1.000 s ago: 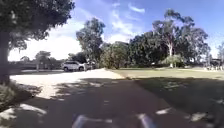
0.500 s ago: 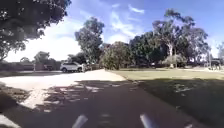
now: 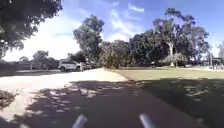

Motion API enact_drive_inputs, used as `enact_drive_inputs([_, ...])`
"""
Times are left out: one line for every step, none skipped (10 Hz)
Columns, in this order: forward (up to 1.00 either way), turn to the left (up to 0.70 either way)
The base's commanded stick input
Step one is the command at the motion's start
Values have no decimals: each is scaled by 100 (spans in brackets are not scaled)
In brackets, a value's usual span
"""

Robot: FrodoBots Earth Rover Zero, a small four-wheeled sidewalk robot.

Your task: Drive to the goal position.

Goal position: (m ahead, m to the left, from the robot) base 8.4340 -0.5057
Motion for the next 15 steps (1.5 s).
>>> enact_drive_inputs([100, 0])
enact_drive_inputs([100, 0])
enact_drive_inputs([100, 0])
enact_drive_inputs([100, 0])
enact_drive_inputs([100, 0])
enact_drive_inputs([100, 0])
enact_drive_inputs([100, 0])
enact_drive_inputs([100, 0])
enact_drive_inputs([100, 0])
enact_drive_inputs([100, 0])
enact_drive_inputs([100, 0])
enact_drive_inputs([100, 0])
enact_drive_inputs([100, 0])
enact_drive_inputs([100, 0])
enact_drive_inputs([100, 0])
